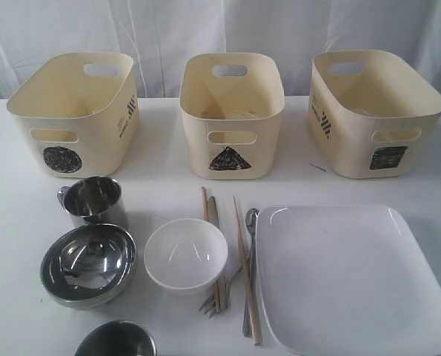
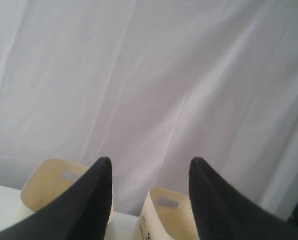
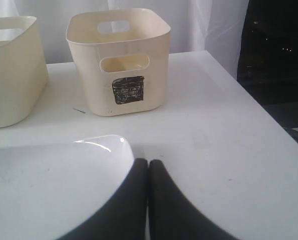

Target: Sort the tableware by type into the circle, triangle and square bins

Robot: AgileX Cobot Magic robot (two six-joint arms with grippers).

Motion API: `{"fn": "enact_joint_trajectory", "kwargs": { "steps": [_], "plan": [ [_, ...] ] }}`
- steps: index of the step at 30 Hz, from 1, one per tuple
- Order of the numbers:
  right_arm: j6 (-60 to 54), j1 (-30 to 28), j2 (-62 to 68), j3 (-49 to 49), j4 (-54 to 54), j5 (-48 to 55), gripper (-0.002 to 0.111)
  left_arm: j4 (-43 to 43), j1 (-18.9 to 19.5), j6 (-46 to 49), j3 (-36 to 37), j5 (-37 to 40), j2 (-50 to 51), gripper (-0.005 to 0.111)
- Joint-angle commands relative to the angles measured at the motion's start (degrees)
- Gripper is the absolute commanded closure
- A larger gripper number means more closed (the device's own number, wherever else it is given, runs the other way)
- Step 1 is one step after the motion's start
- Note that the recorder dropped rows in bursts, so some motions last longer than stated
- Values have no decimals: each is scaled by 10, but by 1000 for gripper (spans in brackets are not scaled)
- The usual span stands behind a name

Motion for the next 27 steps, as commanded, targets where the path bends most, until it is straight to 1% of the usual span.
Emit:
{"fn": "enact_joint_trajectory", "kwargs": {
  "steps": [1,2,6,8,11,18,27],
  "plan": [
    [-6,6,-3,3,-1,-8,108,90,0,-23,-54,-76,111,54],
    [-6,7,-3,3,-1,-8,108,114,0,-23,-67,-82,144,54],
    [-6,27,-3,3,-1,-8,108,119,0,-2,-85,-88,239,54],
    [-6,27,-3,3,-1,-8,108,119,0,24,-92,-118,274,54],
    [-6,27,-3,3,-1,-8,108,119,0,91,-102,-169,313,54],
    [-6,27,-3,3,-1,-8,108,119,0,114,-114,-169,326,54],
    [-6,27,-3,3,-1,-8,108,119,0,110,-124,-210,322,54]
  ]
}}
